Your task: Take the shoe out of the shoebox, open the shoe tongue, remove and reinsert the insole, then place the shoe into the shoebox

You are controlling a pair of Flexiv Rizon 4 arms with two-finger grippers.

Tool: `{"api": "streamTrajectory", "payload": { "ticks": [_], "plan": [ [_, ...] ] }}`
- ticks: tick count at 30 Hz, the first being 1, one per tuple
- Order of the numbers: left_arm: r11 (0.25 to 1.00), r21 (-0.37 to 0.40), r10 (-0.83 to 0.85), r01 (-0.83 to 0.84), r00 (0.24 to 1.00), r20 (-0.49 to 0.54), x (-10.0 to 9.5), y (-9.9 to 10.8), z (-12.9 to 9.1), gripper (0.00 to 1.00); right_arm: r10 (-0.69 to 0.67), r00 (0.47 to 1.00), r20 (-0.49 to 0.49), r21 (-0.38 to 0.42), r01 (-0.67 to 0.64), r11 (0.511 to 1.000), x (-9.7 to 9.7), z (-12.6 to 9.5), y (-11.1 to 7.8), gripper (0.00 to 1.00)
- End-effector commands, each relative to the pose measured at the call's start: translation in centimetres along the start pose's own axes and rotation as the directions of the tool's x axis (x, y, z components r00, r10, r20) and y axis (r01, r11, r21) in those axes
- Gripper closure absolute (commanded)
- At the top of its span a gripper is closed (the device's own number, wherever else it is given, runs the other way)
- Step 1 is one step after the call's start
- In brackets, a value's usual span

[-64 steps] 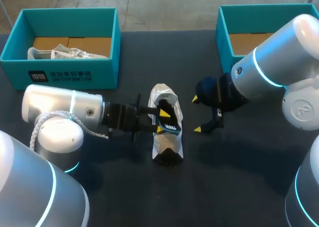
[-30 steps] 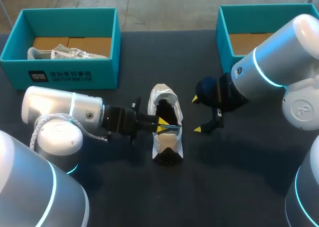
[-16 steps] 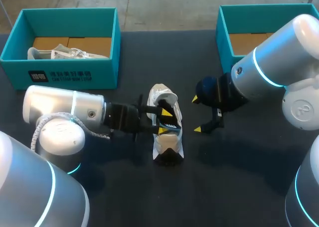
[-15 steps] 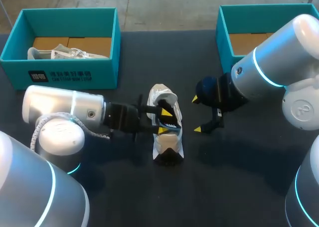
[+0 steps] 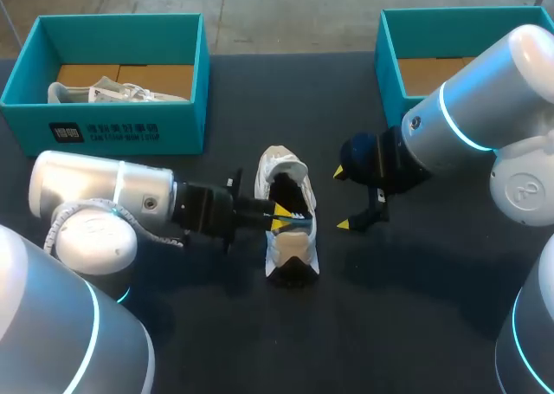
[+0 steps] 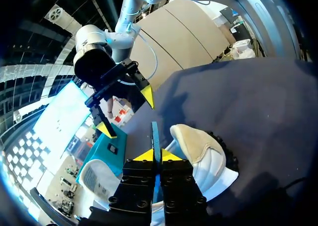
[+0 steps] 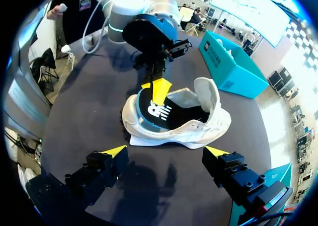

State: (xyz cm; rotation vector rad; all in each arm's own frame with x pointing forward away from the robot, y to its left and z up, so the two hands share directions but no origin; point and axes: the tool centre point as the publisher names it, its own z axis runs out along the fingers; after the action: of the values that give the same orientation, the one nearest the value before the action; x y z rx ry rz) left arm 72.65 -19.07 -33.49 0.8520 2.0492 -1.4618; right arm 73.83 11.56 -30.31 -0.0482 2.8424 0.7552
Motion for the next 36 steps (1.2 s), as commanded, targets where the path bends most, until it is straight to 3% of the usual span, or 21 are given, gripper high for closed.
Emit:
{"api": "streamTrajectory", "payload": {
  "ticks": [1,12,18,20,23,36],
  "plan": [
    [1.0,0.0,0.016,-0.016,1.0,-0.016,0.0,0.9,0.7,1.0,0.001,1.0,0.002,0.002,-0.001,1.0,0.1,0.1,0.0,0.0],
    [0.998,-0.043,0.042,-0.043,0.999,-0.016,-0.2,3.2,0.8,1.0,0.001,1.0,0.002,0.002,-0.001,1.0,0.1,0.1,0.0,0.0],
    [0.998,-0.048,0.032,-0.032,0.999,-0.007,-0.3,3.0,0.8,1.0,0.001,1.0,0.002,0.002,-0.001,1.0,0.1,0.1,0.0,0.0],
    [0.999,-0.044,0.03,-0.03,1.0,0.003,-0.4,2.5,0.5,0.68,0.001,1.0,0.002,0.002,-0.001,1.0,0.1,0.1,0.0,0.0],
    [0.999,-0.038,0.032,-0.031,0.999,0.011,-0.6,1.9,0.2,0.55,0.001,1.0,0.002,0.002,-0.001,1.0,0.1,0.1,0.0,0.0],
    [0.998,-0.01,0.057,-0.056,0.998,0.022,-1.2,0.1,-0.2,0.57,0.001,1.0,0.002,0.002,-0.001,1.0,0.1,0.1,0.0,0.0]
  ]
}}
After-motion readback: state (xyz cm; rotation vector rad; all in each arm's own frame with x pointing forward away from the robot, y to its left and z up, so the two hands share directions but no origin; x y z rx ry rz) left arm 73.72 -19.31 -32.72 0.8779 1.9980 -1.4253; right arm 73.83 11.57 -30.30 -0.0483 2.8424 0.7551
